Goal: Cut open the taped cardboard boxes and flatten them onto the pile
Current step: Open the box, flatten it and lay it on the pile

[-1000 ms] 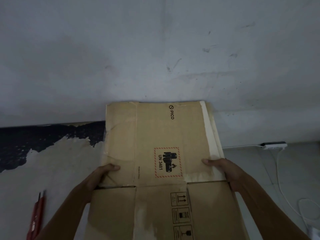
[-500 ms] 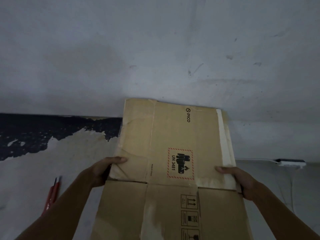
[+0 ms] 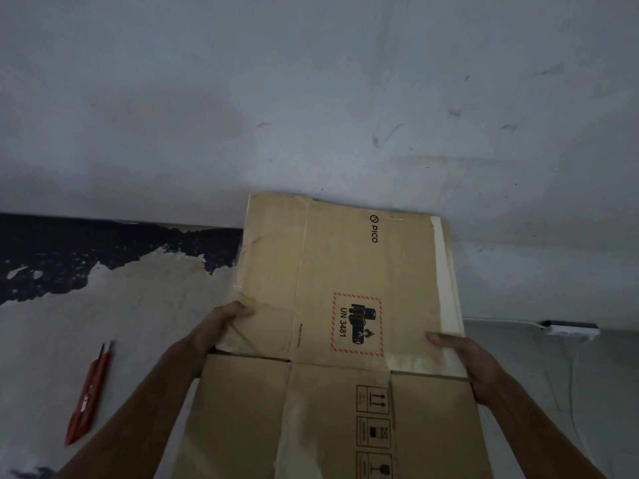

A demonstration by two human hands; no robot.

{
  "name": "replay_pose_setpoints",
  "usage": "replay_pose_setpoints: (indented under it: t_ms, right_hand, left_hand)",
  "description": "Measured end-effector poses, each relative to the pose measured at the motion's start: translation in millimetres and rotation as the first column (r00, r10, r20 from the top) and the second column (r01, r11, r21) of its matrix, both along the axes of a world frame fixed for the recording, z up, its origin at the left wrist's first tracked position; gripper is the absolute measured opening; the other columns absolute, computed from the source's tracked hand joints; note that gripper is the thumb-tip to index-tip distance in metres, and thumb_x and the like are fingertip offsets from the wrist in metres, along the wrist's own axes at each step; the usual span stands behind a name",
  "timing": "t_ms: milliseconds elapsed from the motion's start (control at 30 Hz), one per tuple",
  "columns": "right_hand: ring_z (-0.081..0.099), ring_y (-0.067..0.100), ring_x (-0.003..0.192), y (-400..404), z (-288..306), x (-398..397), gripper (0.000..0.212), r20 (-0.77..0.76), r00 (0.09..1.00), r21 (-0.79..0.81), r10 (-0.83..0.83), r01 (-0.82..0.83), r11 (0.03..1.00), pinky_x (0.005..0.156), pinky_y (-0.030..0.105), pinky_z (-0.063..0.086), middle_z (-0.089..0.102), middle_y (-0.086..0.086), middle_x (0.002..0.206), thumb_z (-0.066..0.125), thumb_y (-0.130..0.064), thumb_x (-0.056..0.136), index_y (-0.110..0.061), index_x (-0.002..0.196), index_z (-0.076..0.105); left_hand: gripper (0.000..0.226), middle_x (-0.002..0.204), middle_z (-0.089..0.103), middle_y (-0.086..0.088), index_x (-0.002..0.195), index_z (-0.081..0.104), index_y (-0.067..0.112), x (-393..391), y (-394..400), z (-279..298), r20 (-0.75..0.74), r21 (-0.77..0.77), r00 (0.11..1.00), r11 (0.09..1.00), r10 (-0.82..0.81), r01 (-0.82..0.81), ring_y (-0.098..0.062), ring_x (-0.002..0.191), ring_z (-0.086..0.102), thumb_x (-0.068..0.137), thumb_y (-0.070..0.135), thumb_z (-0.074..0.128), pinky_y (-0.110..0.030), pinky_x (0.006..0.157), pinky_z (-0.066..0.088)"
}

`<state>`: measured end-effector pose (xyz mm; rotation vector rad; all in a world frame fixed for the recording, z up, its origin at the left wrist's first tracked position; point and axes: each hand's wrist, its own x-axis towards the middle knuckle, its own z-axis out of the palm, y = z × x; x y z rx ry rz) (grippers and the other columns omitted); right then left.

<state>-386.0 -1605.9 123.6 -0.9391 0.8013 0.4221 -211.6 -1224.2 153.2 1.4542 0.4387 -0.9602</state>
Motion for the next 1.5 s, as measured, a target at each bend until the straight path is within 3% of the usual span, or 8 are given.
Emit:
replay_pose_setpoints:
  t_ms: [133,333,433,600,933,1167,1367,1500]
  right_hand:
    - [0.068,0.041,0.103,-2.3,-6.6,-3.9,0.098,0.015,1.000,-0.055,0.021,-0.021,0.998,0.082,0.045,0.059,0.066,0.026,0.120,0.100,-0.029,0.034,0.006,0.119,0.066]
    - [0.069,0.040,0.101,-4.9,-13.7,-9.8,0.108,0.036,0.999,-0.145,0.022,-0.017,0.989,0.077,0.042,0.060,0.068,0.025,0.116,0.100,-0.039,0.027,0.005,0.119,0.064]
    - [0.070,0.039,0.097,-4.9,-14.1,-10.8,0.107,0.031,0.999,-0.142,0.019,-0.014,0.990,0.074,0.041,0.061,0.069,0.025,0.114,0.100,-0.038,0.026,0.006,0.117,0.065]
    - [0.071,0.038,0.092,-3.8,-10.4,-8.7,0.101,0.019,1.000,-0.070,0.015,-0.014,0.997,0.072,0.041,0.061,0.068,0.027,0.114,0.099,-0.031,0.027,0.006,0.116,0.066]
    - [0.072,0.037,0.086,3.6,0.6,-10.1,0.058,0.010,1.000,-0.075,-0.019,0.020,0.997,0.068,0.039,0.061,0.070,0.026,0.111,0.075,-0.021,0.064,0.006,0.115,0.066]
    - [0.067,0.041,0.103,21.3,13.4,-14.1,0.073,0.016,1.000,-0.155,-0.003,0.005,0.988,0.101,0.049,0.048,0.069,0.023,0.115,0.089,-0.027,0.050,0.002,0.114,0.070]
    - [0.070,0.038,0.094,35.9,35.6,-23.7,0.065,0.102,0.995,-0.147,0.002,0.013,0.989,0.082,0.040,0.058,0.070,0.024,0.113,0.085,-0.023,0.052,0.003,0.110,0.072]
    - [0.072,0.035,0.087,42.3,56.9,-29.2,0.056,0.156,0.988,-0.132,-0.010,0.030,0.991,0.066,0.035,0.060,0.071,0.023,0.109,0.085,-0.018,0.050,0.001,0.102,0.076]
  left_hand:
    - [0.064,0.100,0.073,-0.023,0.115,0.066,0.001,0.0,1.1,1.8,-0.010,-0.017,1.000,1.000,0.026,-0.026,-0.037,0.084,0.070,0.060,0.031,0.079,-0.041,0.075,0.054]
    - [0.069,0.117,0.069,-0.025,0.126,0.061,0.004,1.9,5.6,4.2,-0.028,-0.019,0.994,0.995,0.102,-0.102,-0.043,0.105,0.067,0.078,0.052,0.074,-0.054,0.094,0.051]
    - [0.095,0.118,0.069,-0.023,0.127,0.060,0.006,2.4,2.9,1.2,0.028,-0.038,0.992,0.992,0.121,-0.120,-0.039,0.104,0.069,0.055,0.061,0.087,-0.051,0.091,0.052]
    - [0.049,0.108,0.072,-0.021,0.118,0.064,0.006,-0.8,-8.3,-0.2,0.053,-0.017,0.986,0.988,0.157,-0.157,-0.037,0.096,0.069,0.092,0.047,0.054,-0.045,0.085,0.051]
    - [0.047,0.083,0.075,-0.014,0.107,0.064,0.004,-11.7,-7.8,10.2,0.081,-0.079,0.982,0.983,0.172,-0.166,-0.024,0.068,0.073,0.080,0.043,0.064,-0.038,0.072,0.046]
    - [0.031,0.078,0.074,-0.014,0.102,0.064,0.001,-38.0,15.8,19.9,0.076,-0.052,0.966,0.969,0.247,-0.243,-0.026,0.069,0.070,0.099,0.023,0.043,-0.039,0.072,0.046]
    - [0.027,0.063,0.071,-0.006,0.092,0.062,0.001,-57.8,38.6,23.3,0.163,-0.064,0.934,0.948,0.319,-0.312,-0.014,0.055,0.068,0.100,0.012,0.039,-0.035,0.068,0.046]
    - [0.059,0.050,0.065,0.000,0.052,0.071,0.009,-63.9,42.7,39.5,0.272,-0.097,0.913,0.952,0.305,-0.289,-0.011,0.048,0.064,0.099,0.006,0.037,-0.015,0.044,0.048]
